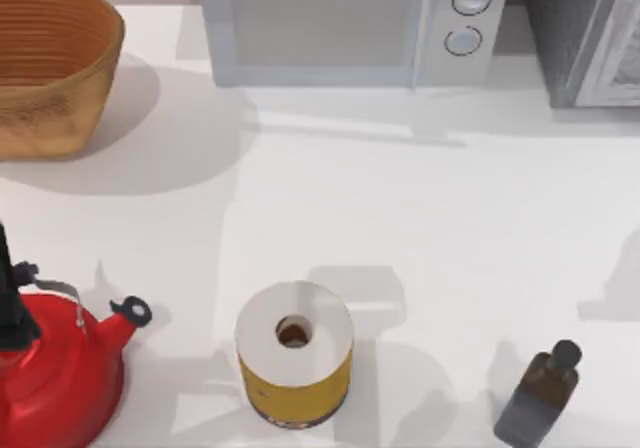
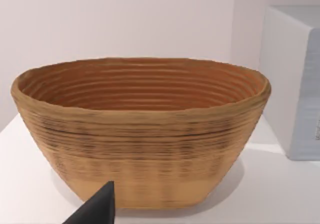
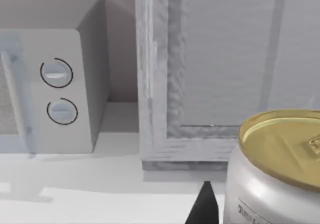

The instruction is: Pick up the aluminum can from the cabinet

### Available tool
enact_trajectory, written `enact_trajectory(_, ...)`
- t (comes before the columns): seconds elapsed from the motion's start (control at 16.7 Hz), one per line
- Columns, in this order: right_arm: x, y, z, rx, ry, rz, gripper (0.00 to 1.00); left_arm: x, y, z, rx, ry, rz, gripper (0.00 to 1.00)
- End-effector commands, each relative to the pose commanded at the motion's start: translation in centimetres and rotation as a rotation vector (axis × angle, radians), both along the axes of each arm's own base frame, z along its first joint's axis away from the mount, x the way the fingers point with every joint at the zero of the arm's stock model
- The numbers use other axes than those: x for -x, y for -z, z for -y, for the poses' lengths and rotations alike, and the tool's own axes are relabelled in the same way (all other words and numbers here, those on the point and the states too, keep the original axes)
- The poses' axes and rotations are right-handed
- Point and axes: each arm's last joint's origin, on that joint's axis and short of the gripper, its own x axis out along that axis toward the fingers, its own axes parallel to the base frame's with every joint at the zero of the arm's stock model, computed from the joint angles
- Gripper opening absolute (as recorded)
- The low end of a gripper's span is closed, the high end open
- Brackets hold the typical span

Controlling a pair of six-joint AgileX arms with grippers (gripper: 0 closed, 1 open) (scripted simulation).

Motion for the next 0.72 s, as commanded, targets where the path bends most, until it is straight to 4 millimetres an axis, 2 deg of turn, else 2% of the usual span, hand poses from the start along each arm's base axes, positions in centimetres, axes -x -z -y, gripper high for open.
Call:
enact_trajectory(0.12,0.4,2.9,0.2,-0.002,-0.001,0.035,0.0,0.0,0.0,0.0,0.0,0.0,0.0,1.0)
enact_trajectory(0.3,0.6,5.3,0.4,-0.002,-0.001,0.079,0.0,0.0,0.0,0.0,0.0,0.0,0.0,1.0)
enact_trajectory(0.72,0.5,5.8,0.4,-0.003,-0.004,0.078,0.0,0.0,0.0,0.0,0.0,0.0,0.0,1.0)
